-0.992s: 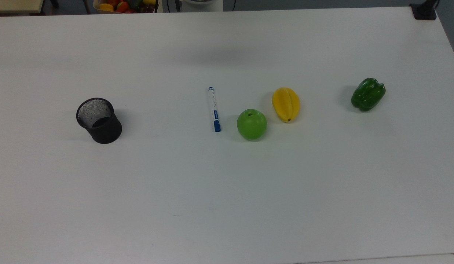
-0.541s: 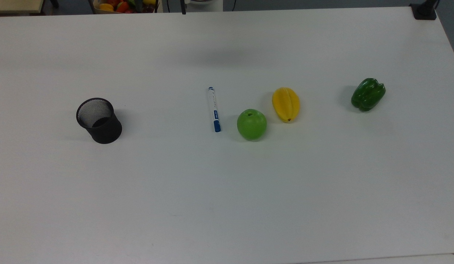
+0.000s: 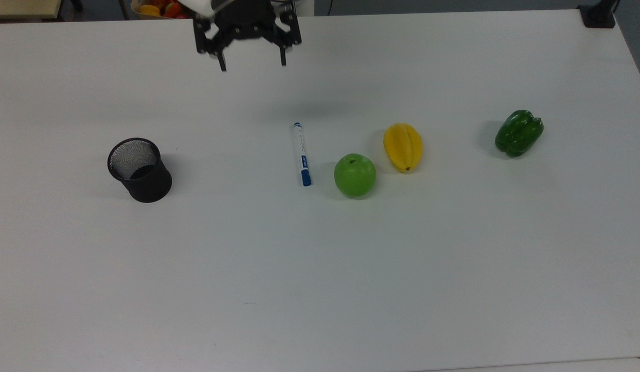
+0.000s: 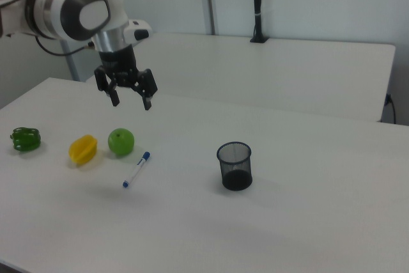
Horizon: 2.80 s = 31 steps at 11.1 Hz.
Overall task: Place marker
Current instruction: 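Move the open gripper down over the white blue-capped marker, then close the gripper on the marker's capped end and lift it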
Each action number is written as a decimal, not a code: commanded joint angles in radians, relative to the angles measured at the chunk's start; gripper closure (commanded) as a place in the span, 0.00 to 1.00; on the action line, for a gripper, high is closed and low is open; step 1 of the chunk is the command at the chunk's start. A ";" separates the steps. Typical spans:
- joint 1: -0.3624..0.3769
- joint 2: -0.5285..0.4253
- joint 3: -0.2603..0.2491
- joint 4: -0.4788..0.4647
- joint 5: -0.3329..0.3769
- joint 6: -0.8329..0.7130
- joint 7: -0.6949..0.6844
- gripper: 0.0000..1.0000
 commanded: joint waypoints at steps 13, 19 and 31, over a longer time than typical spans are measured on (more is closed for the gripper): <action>0.089 0.308 0.000 -0.120 -0.042 0.466 0.084 0.12; 0.092 0.325 0.026 -0.126 -0.053 0.476 0.086 0.36; 0.074 0.309 0.046 -0.145 -0.127 0.465 0.178 1.00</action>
